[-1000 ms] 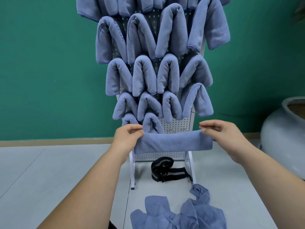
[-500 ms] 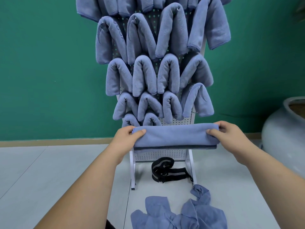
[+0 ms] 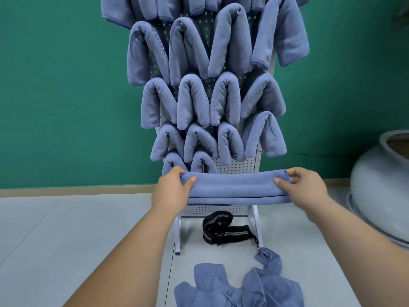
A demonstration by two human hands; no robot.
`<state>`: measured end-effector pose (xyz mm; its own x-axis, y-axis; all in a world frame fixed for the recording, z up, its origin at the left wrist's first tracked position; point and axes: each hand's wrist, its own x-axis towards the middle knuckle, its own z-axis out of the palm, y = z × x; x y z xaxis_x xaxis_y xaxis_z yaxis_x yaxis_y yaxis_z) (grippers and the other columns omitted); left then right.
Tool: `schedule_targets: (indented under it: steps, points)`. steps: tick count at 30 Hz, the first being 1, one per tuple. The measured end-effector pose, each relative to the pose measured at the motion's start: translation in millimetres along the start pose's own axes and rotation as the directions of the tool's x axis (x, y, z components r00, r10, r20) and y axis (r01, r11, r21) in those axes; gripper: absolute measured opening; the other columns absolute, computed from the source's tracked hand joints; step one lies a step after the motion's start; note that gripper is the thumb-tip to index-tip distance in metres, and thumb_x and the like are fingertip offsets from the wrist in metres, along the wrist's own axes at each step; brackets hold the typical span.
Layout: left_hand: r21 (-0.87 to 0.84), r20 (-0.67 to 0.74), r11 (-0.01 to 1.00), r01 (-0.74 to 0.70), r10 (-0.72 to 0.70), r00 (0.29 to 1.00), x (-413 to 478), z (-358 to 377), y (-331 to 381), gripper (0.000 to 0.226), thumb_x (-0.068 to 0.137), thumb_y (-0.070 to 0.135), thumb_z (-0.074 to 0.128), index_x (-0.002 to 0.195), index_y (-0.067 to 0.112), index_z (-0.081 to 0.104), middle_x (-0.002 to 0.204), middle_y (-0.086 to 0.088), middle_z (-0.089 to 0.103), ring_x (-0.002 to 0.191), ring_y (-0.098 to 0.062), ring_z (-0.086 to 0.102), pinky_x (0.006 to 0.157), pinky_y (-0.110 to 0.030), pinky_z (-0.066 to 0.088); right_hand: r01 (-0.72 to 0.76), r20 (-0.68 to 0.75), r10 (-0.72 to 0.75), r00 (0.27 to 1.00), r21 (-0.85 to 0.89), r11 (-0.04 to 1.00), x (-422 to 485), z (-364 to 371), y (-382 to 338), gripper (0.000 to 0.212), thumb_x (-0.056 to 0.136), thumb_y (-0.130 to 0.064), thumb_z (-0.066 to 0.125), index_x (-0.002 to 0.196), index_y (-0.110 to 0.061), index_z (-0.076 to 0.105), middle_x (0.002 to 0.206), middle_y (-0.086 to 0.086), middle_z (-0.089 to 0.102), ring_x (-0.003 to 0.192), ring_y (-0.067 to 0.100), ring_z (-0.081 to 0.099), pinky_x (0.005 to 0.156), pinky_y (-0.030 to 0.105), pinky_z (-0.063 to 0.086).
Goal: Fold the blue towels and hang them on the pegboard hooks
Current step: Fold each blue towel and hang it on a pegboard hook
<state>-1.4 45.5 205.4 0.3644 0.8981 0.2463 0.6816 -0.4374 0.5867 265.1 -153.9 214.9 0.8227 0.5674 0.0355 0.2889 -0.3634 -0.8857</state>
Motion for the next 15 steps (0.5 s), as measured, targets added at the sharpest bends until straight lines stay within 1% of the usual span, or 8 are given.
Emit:
schedule_targets:
  steps: [1,3,4,7,9,11,13,15]
  points:
    - [0.05,-0.004,0.999,0.0,0.0,1.0,-4,2,7,0.028,0.099,0.052,0.062,0.105,0.027,0.053,0.088,0.003,0.064,0.083,-0.026,0.06,0.069,-0.039,0.05,0.005,-0.025,-0.006,1.0,-0.034,0.999,-3,5,-1,0.013,0.091,-0.028,0.079,0.094,-0.025,0.067,0.087,0.001,0.074,0.083,0.024,0.067,0.064,0.033,0.049]
    - [0.053,-0.016,0.999,0.001,-0.001,1.0,-12,9,19,0.028,0.101,0.048,0.059,0.107,0.023,0.049,0.086,0.001,0.063,0.081,-0.028,0.058,0.065,-0.037,0.044,0.013,-0.049,-0.017,0.999,-0.069,0.998,-9,14,-4,0.012,0.096,-0.027,0.069,0.1,-0.02,0.06,0.091,0.002,0.068,0.08,0.021,0.06,0.061,0.032,0.043]
    - [0.007,-0.027,1.0,0.006,-0.005,1.0,-16,13,25,0.027,0.1,0.045,0.059,0.105,0.022,0.047,0.085,0.0,0.063,0.08,-0.028,0.059,0.066,-0.038,0.046,0.021,-0.047,-0.024,0.999,-0.064,0.998,-12,19,-6,0.012,0.098,-0.026,0.065,0.103,-0.018,0.057,0.091,0.003,0.065,0.079,0.018,0.058,0.061,0.033,0.041]
    - [-0.243,-0.013,0.968,0.059,-0.064,0.998,-26,24,44,0.022,0.097,0.034,0.062,0.097,0.023,0.043,0.083,0.001,0.062,0.078,-0.026,0.061,0.071,-0.042,0.053,0.057,-0.035,-0.057,0.998,-0.006,0.998,-27,35,-16,0.012,0.1,-0.021,0.06,0.109,-0.018,0.052,0.092,0.002,0.063,0.08,0.016,0.056,0.063,0.034,0.041]
    - [-0.36,0.04,0.927,0.105,-0.098,0.994,-33,31,55,0.018,0.095,0.021,0.061,0.096,0.023,0.043,0.079,0.002,0.057,0.069,-0.019,0.054,0.064,-0.038,0.05,0.09,0.006,-0.09,0.996,0.043,0.995,-39,48,-24,0.015,0.097,-0.015,0.061,0.108,-0.019,0.052,0.09,0.001,0.063,0.079,0.017,0.057,0.063,0.034,0.043]
    - [-0.443,0.122,0.883,0.152,-0.109,0.987,-39,34,64,0.021,0.091,0.011,0.06,0.096,0.023,0.044,0.079,0.002,0.055,0.064,-0.017,0.05,0.059,-0.036,0.047,0.078,0.082,-0.088,0.993,0.116,0.99,-52,61,-32,0.022,0.091,-0.006,0.061,0.106,-0.02,0.052,0.086,0.002,0.063,0.075,0.02,0.055,0.063,0.034,0.044]
    - [-0.536,0.221,0.817,0.212,-0.107,0.969,-43,36,71,0.024,0.088,0.011,0.063,0.1,0.024,0.046,0.087,-0.001,0.058,0.067,-0.017,0.055,0.06,-0.033,0.048,0.028,0.159,-0.062,0.985,0.206,0.978,-62,71,-37,0.029,0.087,-0.001,0.063,0.106,-0.021,0.053,0.088,0.003,0.065,0.073,0.02,0.055,0.065,0.033,0.046]
    - [-0.624,0.291,0.726,0.29,-0.129,0.948,-46,35,76,0.026,0.086,0.022,0.067,0.106,0.024,0.051,0.102,-0.003,0.064,0.079,-0.017,0.061,0.07,-0.031,0.049,-0.005,0.185,-0.048,0.982,0.272,0.962,-69,78,-40,0.032,0.088,-0.004,0.067,0.111,-0.022,0.055,0.103,0.002,0.067,0.083,0.016,0.062,0.072,0.029,0.047]
